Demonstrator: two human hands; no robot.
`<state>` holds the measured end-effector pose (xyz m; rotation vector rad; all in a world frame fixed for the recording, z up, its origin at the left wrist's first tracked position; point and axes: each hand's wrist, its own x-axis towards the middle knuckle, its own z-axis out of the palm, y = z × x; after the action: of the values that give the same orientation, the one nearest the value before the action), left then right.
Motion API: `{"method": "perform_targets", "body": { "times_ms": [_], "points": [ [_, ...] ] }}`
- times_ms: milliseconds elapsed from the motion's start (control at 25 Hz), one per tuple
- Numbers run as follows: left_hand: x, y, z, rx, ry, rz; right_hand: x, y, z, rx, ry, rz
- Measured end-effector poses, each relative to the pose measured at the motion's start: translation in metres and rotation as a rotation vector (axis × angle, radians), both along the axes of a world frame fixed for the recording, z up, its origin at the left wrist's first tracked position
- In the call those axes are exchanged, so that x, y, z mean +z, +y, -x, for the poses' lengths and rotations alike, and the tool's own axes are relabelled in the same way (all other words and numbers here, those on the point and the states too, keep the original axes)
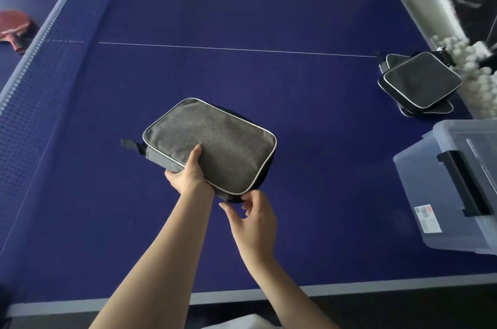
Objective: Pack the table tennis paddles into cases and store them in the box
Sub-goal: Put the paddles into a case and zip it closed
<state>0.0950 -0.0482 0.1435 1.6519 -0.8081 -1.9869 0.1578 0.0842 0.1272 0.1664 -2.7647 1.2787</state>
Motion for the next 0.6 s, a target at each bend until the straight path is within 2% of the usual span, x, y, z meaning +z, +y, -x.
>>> {"method": "perform_targets", "body": {
  "times_ms": [200,440,600],
  "points": [
    [0.007,-0.006,-0.001,0.033,-0.014,0.017,0.003,-0.015,0.000,-0.036,0.074,-0.075],
    [0.013,-0.017,-0.003,0.034,-0.014,0.014,0.005,-0.009,0.000,0.138,0.342,-0.213],
    [0.014,-0.025,-0.007,0.044,0.008,-0.018,0.011,-0.009,0.001,0.197,0.411,-0.232]
  ]
}}
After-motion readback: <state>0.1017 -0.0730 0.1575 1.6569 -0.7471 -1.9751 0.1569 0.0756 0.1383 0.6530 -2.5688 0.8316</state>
